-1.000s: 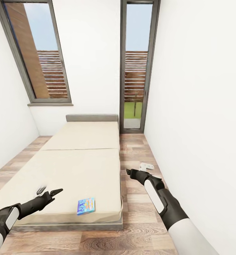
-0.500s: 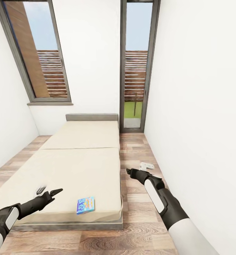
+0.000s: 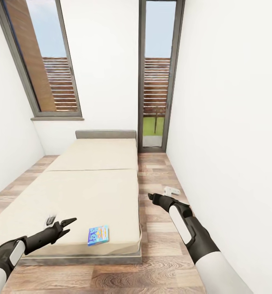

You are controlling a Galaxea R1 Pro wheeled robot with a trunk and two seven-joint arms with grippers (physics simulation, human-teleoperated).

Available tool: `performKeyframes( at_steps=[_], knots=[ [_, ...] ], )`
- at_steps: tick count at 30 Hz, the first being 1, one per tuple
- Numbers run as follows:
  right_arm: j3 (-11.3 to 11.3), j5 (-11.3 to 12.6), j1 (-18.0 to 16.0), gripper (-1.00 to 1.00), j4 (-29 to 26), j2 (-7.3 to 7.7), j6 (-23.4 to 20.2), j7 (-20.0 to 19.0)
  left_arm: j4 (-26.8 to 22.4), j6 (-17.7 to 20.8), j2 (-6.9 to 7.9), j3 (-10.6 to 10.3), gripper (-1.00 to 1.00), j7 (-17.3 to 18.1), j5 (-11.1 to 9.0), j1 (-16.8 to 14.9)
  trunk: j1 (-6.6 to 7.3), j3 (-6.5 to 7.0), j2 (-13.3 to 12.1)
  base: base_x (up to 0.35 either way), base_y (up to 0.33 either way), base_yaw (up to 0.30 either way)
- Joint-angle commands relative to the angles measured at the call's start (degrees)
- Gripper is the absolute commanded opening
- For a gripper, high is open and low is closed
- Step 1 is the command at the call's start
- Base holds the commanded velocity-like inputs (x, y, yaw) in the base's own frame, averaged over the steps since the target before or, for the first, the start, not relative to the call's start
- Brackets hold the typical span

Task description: Put all the toys in the child's room - the three board games (two on the bed and one on the table), the two jigsaw puzzles on the table, and the tennis ball on the table - inside the toy box on the table in the child's room.

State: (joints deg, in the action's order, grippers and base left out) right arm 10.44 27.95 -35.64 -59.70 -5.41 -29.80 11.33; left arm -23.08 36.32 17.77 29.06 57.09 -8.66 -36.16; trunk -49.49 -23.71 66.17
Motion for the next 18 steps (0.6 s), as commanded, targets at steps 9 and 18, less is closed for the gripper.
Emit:
performKeyframes(
  at_steps=[9, 18],
  knots=[
    [-0.09, 0.61, -0.04, 1.0, -0.24, 0.04, -0.79, 0.54, 1.31, 1.92, -0.49, 0.57, 1.0, 0.3, -0.48, -0.1, -1.98, -1.69, 3.67, 0.0, 0.0, 0.0],
    [-0.14, 0.61, -0.04, 1.0, -0.32, -0.01, -1.42, 0.54, 1.37, 2.53, -4.55, 0.61, 1.0, -0.65, -6.82, -0.22, -3.96, -3.3, 7.28, 0.0, 0.0, 0.0]
  ],
)
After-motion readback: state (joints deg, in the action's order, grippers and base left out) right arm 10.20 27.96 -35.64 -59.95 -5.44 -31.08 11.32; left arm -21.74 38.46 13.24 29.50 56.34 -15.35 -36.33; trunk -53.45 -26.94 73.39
